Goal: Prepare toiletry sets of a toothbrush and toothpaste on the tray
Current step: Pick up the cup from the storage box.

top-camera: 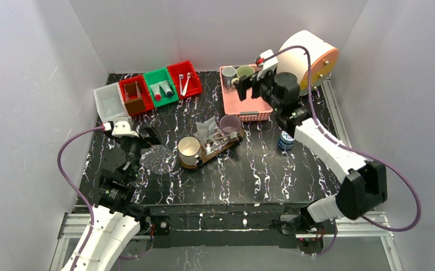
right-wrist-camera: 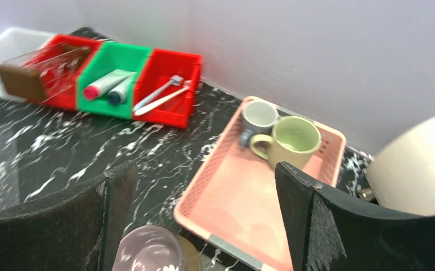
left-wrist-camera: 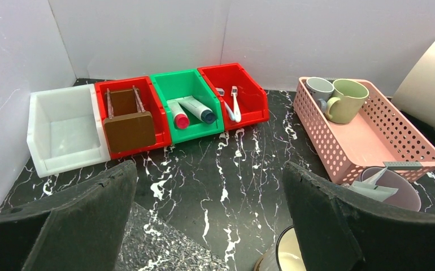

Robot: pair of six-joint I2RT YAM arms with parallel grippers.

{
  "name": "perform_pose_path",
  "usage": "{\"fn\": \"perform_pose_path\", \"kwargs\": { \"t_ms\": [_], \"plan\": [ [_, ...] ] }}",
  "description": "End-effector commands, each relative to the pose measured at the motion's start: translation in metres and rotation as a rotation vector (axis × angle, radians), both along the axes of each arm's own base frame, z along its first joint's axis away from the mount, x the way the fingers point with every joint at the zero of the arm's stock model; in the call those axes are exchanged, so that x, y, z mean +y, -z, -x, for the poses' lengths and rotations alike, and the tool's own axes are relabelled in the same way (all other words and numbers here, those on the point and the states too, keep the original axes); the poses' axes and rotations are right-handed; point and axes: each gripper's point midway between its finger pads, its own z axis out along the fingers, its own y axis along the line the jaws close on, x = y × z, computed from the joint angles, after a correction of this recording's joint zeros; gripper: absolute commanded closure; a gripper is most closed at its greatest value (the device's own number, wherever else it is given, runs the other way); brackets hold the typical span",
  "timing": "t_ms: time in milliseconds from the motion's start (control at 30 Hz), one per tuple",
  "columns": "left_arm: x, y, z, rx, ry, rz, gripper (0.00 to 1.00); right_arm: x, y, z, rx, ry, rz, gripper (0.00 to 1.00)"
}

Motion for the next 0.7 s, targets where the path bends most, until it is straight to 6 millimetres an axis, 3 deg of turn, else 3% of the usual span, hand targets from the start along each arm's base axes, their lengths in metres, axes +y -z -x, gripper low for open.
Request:
{"fn": "perform_pose_path", "kwargs": {
  "t_ms": [0,367,667],
  "plan": [
    [0.005,-0.015,0.002,-0.029,-0.02,0.024,0.02,-0.026,0.002,-0.045,0.154,0.185,-0.106,0.01],
    [0.001,-0.01,0.0,-0.012,-0.006,0.029,0.02,-0.064,0.069,-0.142,0.425,0.409,-0.319,0.09],
    [-0.004,-0.001,-0.006,0.016,0.013,0.028,0.02,-0.067,0.113,-0.203,0.495,0.468,-0.433,0.22]
  ]
}}
